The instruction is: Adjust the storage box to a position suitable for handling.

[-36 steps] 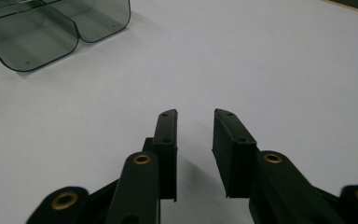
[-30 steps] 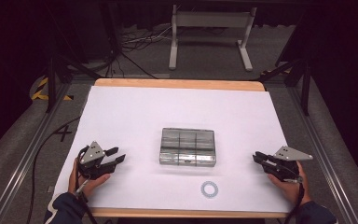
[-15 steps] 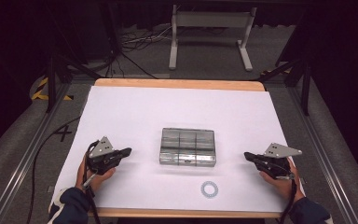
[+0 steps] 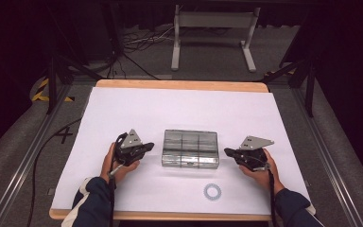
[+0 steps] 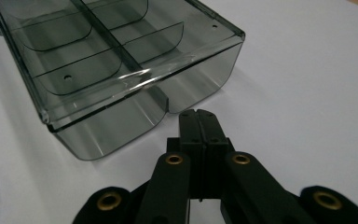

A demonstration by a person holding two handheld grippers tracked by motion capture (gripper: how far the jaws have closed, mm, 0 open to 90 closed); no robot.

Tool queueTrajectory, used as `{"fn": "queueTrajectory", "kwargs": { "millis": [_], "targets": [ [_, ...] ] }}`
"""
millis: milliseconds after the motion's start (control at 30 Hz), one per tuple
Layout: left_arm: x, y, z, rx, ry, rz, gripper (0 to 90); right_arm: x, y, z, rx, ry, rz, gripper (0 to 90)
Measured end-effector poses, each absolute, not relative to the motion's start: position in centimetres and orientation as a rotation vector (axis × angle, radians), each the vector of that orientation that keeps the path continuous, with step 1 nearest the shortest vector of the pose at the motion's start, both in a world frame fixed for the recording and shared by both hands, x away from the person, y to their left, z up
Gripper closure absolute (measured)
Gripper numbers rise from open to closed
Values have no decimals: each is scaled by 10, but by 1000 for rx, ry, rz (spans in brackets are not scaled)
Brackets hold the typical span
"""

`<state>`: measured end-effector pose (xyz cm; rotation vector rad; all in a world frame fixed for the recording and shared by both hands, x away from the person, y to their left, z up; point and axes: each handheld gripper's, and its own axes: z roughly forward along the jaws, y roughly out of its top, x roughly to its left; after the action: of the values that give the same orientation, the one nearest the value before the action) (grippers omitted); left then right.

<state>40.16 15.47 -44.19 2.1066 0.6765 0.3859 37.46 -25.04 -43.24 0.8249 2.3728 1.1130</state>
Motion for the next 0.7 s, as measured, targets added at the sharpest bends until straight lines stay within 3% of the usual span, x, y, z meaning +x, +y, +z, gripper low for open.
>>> {"fn": "queueTrajectory", "kwargs": {
  "millis": [233,700],
  "targets": [
    [417,129,-448,2140,680,391,900,387,-241,-436,867,2374,1150,900],
    [423,130,-453,2154,699,347,900,395,-235,-441,904,2381,1158,900]
  ]
}}
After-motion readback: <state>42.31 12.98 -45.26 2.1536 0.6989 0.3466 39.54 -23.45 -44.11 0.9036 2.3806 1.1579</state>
